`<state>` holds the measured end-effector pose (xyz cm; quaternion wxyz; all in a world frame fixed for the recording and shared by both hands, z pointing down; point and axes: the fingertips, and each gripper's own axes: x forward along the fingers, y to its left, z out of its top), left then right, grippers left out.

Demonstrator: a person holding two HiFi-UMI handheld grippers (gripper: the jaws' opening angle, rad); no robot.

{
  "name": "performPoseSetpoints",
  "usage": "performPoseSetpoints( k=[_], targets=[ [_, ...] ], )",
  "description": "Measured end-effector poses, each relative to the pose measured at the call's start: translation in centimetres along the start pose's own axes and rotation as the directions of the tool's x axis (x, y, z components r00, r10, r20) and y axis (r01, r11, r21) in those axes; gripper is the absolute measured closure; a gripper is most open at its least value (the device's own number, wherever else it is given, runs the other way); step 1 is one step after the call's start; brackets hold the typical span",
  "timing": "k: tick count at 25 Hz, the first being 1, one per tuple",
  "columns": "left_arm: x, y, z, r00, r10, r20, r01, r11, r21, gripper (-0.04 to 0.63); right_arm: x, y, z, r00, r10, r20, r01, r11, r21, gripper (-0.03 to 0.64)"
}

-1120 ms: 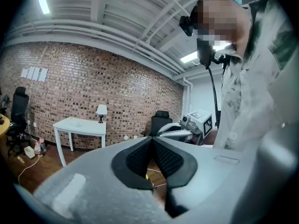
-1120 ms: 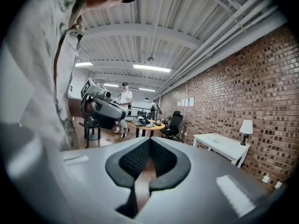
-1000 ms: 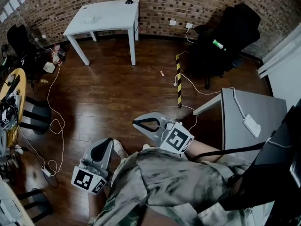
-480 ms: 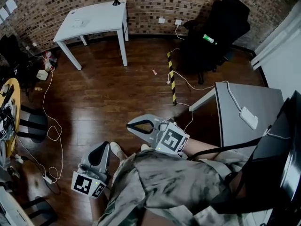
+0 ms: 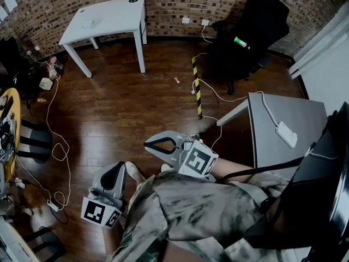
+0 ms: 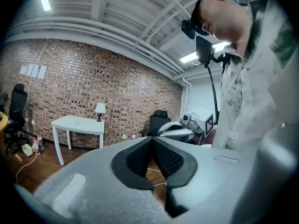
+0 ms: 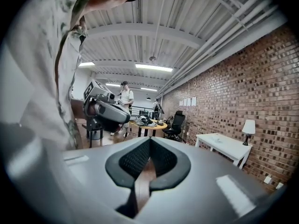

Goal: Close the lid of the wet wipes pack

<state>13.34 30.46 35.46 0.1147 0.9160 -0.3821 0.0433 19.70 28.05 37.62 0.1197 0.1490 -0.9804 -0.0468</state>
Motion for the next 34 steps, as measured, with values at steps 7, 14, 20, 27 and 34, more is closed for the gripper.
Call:
performPoseSetpoints(
  k=[7, 14, 20, 27, 34],
  targets=[
    [0.2, 0.4, -0.2, 1.000, 0.000, -0.008, 0.000, 1.000, -0.002, 0.595, 0.1, -0.2, -0.1, 1.000, 0.001, 0.002, -0.001, 1.000, 0.001, 0.611],
    [0.4, 0.5, -0.5, 1.000, -0.005, -0.016, 0.004, 1.000, -0.016, 0.595, 0.5, 0.0, 0.0, 1.000, 0.015, -0.001, -0.015, 1.000, 0.003, 0.611],
    [0.7, 0.8, -0.3, 1.000, -0.006, -0.016, 0.005, 1.000, -0.008, 0.594, 0.6, -0.1, -0.2, 1.000, 0.015, 0.016, -0.015, 1.000, -0.005, 0.611],
    [0.9, 1.5, -0.5, 1.000, -0.005, -0.021, 0.005, 1.000, -0.014, 0.595, 1.1, -0.4, -0.4, 1.000, 0.012, -0.002, -0.012, 1.000, 0.007, 0.611],
    [2.3, 1.4, -0.5, 1.000, -0.011, -0.021, 0.011, 1.000, -0.016, 0.595, 0.5, -1.5, -0.9, 1.000, 0.013, -0.010, -0.013, 1.000, 0.001, 0.611]
  ],
)
